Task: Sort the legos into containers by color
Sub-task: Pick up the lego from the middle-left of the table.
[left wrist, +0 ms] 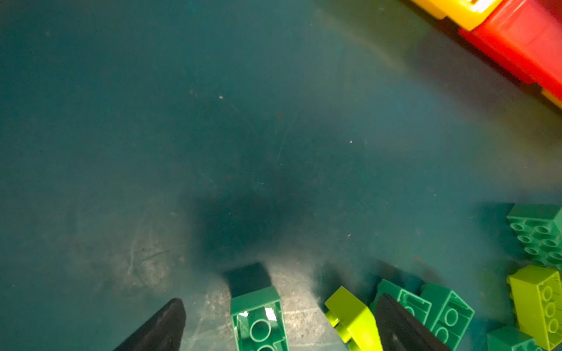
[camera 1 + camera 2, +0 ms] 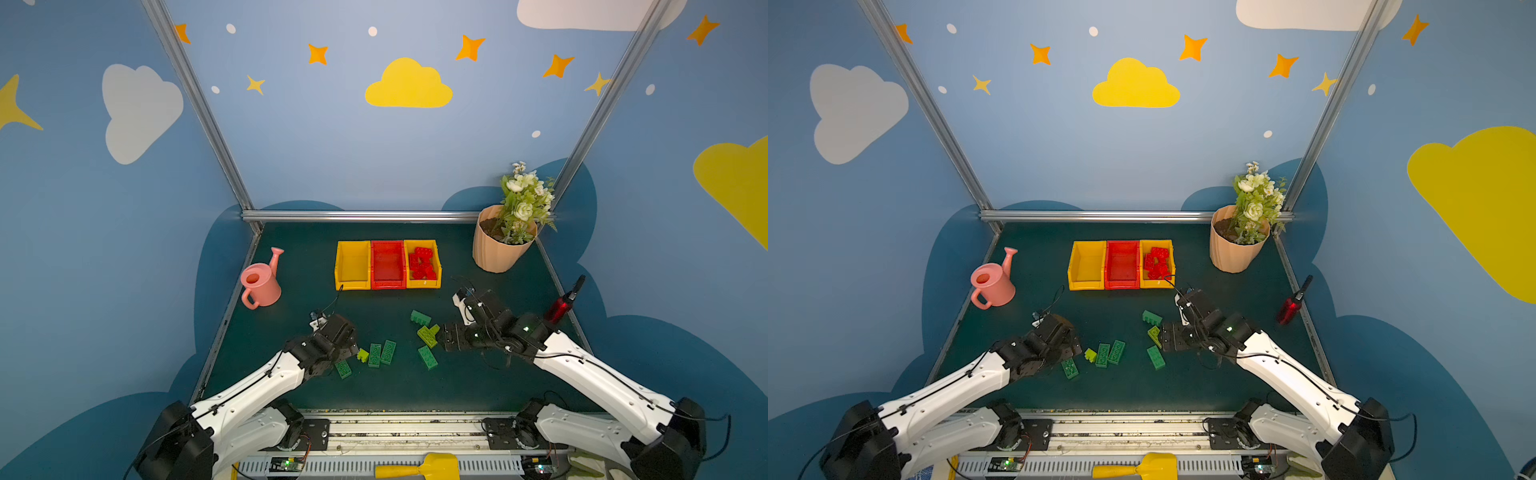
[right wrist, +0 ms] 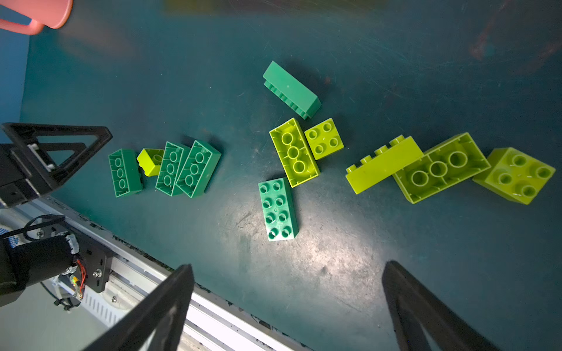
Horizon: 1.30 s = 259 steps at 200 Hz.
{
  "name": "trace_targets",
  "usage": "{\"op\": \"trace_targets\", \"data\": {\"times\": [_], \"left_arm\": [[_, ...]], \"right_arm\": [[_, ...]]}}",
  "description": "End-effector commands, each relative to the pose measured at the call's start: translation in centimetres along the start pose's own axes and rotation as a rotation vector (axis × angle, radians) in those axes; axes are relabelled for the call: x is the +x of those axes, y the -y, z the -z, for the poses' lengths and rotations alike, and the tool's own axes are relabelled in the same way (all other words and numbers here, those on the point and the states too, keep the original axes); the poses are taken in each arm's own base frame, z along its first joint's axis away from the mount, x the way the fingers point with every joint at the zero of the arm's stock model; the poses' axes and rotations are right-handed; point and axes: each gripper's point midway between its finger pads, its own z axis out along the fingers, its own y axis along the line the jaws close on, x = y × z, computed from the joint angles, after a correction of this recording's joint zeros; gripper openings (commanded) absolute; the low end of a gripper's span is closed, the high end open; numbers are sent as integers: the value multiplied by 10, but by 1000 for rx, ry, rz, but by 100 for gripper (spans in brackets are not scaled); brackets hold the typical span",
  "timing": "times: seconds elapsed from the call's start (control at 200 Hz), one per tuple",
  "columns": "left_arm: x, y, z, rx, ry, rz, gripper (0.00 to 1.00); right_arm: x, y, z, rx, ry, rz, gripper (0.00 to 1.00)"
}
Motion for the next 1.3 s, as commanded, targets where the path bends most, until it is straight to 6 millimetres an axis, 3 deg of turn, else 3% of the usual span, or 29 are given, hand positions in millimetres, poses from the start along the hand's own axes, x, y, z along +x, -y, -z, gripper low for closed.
{"op": "trace_targets", "data": {"times": [0.0,0.235,0.501,0.696,0.816,1.066,1.181,1.291], "left_arm": [[9,-7,-2,-17,-29,32,95],[32,-14,-17,-56,-117,39,92],[39,-14,-21,-80,-141,28,86],[47,-16,-25,-120,-171,13,71],[50,-17,-28,-144,-186,-2,57],[39,-10,-25,-189,-178,-54,30],[24,-8,-19,-254,-142,-79,26],[6,6,-13,-259,-109,-113,25]], "right_arm": [[-13,-6,4,-3,41,8,96],[-11,-2,0,13,39,16,96],[-14,-1,1,18,57,27,96],[-15,-1,-1,20,55,31,96],[-15,-1,-1,18,54,33,96],[-15,3,1,24,67,34,96],[-15,4,1,19,68,28,96],[-18,3,3,7,74,28,96]]}}
